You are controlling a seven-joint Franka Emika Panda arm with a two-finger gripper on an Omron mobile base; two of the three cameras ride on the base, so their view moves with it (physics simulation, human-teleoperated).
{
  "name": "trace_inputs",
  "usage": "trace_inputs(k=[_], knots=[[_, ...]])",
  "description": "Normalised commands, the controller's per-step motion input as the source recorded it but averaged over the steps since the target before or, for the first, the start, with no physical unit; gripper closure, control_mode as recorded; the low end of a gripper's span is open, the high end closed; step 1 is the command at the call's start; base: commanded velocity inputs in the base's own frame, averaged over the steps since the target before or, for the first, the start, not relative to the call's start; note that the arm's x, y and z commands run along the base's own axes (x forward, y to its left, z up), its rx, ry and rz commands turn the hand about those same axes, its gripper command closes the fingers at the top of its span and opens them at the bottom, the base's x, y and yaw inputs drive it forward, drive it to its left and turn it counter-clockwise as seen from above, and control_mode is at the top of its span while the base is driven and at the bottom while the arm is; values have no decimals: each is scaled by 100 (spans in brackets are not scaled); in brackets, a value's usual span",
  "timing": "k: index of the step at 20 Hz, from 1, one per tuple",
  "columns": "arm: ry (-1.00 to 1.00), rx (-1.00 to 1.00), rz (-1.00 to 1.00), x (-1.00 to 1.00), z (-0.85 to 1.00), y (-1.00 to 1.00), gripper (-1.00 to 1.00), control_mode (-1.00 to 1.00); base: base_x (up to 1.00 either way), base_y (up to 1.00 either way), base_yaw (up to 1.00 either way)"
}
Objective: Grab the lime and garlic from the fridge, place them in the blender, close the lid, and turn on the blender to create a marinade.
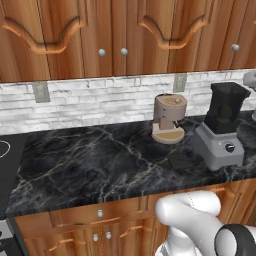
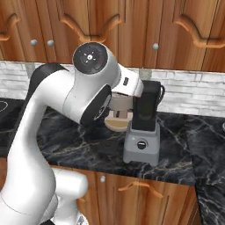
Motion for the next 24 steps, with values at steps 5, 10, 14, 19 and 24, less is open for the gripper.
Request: trace_inputs(k=[5, 10, 14, 19, 24], knots=[[10, 0, 0, 88, -18, -27, 100, -100, 0, 0, 0], [3, 0, 0, 86, -10, -25, 100, -100, 0, 0, 0], [0, 0, 1, 70, -48, -28, 100, -100, 0, 0, 0], [0, 0, 0, 60, -41, -25, 100, -100, 0, 0, 0], [3, 0, 1, 48, -2, -19, 100, -100, 0, 0, 0]])
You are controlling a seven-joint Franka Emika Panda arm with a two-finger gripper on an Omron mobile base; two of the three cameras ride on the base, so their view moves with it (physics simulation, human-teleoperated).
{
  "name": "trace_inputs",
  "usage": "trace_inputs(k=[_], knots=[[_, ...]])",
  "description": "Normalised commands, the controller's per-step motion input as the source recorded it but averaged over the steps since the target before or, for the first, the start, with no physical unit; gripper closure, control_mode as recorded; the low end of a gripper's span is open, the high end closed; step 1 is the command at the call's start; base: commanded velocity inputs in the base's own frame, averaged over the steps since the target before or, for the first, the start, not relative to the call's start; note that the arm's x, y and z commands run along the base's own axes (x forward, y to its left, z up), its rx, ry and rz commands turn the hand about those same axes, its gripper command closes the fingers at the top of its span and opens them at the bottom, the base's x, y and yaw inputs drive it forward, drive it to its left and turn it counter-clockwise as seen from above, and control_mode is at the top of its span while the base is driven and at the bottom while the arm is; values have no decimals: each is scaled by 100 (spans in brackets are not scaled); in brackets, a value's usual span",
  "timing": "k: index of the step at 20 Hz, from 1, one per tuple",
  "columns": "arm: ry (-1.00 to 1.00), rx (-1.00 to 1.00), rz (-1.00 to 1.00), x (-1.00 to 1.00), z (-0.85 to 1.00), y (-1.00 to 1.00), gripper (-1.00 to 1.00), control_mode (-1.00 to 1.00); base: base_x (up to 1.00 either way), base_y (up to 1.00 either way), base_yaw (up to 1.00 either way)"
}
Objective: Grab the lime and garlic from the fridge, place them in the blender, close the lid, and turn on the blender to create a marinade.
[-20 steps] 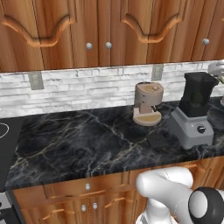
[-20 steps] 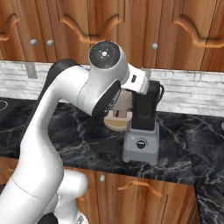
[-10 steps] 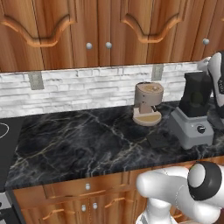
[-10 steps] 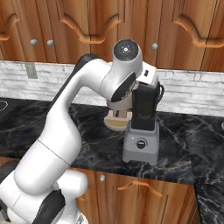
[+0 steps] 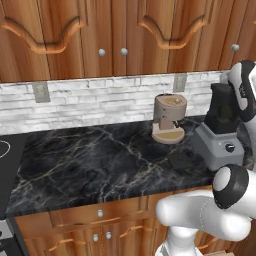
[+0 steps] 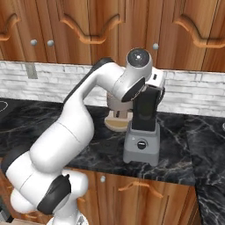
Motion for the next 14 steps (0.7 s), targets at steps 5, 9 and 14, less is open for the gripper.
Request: trace_inputs(k=[5, 9, 14], knots=[[1, 0, 3, 48, -11, -20, 100, -100, 0, 0, 0], [1, 0, 4, 49, -18, -21, 100, -100, 0, 0, 0], [6, 0, 3, 33, -46, -10, 100, -100, 0, 0, 0]])
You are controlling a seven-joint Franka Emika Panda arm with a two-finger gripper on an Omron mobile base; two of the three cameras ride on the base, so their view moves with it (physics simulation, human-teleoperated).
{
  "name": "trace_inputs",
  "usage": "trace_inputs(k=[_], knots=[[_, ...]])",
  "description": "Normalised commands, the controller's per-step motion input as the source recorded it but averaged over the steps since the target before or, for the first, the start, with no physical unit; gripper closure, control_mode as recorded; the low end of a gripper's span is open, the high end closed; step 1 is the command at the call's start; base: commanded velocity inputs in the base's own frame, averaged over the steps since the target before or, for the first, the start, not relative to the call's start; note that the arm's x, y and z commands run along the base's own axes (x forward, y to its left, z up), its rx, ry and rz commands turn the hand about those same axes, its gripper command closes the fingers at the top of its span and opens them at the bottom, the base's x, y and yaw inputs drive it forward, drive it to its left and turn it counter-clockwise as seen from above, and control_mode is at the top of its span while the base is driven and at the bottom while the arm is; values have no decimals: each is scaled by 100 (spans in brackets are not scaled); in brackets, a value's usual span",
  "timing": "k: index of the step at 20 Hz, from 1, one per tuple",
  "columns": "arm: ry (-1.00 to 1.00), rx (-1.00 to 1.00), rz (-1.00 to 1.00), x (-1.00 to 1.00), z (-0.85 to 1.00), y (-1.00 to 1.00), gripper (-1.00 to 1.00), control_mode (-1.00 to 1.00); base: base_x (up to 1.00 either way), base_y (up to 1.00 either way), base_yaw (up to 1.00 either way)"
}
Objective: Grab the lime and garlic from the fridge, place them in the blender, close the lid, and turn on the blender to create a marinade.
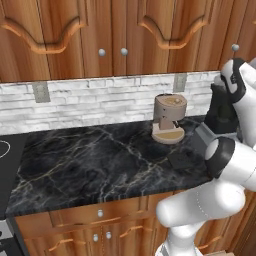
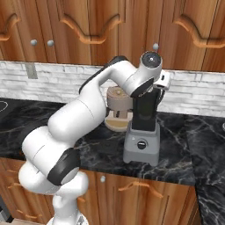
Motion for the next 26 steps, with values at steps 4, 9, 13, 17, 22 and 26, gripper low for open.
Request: trace_inputs(k=[4, 9, 13, 17, 22, 26], knots=[[9, 0, 0, 26, -36, 0, 100, -100, 0, 0, 0], [10, -1, 0, 12, -32, 2, 100, -100, 0, 0, 0], [0, -6, 0, -29, -62, 24, 100, -100, 0, 0, 0], [0, -5, 0, -29, -43, 17, 100, -100, 0, 0, 0], [0, -2, 0, -39, -36, 12, 100, -100, 0, 0, 0], [0, -2, 0, -10, -20, 18, -100, -100, 0, 0, 0]])
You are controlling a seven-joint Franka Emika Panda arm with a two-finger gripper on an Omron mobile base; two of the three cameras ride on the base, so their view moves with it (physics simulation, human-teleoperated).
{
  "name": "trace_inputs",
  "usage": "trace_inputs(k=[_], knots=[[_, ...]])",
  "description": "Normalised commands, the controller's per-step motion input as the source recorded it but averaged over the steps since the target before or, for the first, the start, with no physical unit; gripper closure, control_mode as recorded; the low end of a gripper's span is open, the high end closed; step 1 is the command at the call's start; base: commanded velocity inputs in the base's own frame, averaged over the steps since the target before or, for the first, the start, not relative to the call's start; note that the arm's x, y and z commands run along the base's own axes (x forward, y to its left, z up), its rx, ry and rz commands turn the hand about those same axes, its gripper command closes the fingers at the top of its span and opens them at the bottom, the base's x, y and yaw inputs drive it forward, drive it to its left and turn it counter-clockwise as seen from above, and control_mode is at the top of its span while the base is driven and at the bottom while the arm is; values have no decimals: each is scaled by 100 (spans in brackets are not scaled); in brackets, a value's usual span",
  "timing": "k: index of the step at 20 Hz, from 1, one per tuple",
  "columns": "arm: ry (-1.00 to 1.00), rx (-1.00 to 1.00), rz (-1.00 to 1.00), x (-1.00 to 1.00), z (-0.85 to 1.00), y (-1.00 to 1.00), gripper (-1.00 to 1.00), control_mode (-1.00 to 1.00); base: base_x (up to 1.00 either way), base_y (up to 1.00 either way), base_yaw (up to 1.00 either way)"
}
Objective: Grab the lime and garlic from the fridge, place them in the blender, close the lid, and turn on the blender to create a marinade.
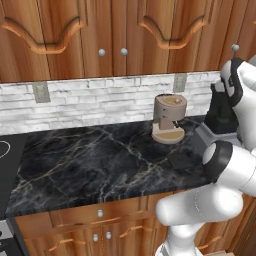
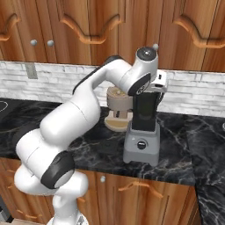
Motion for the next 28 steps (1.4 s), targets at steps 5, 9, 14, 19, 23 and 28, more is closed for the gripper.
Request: trace_inputs(k=[5, 9, 14, 19, 23, 28], knots=[[-3, 0, 0, 0, 3, 9, -100, -100, 0, 0, 0], [-8, -1, 0, -4, 26, 7, -100, -100, 0, 0, 0], [-6, -4, 0, -9, 43, 18, -100, -100, 0, 0, 0], [0, -2, 0, -91, -1, 69, -100, -100, 0, 0, 0], [3, -7, 0, -99, -17, 97, -100, -100, 0, 0, 0], [15, -7, 0, -71, -42, 95, -100, -100, 0, 0, 0]])
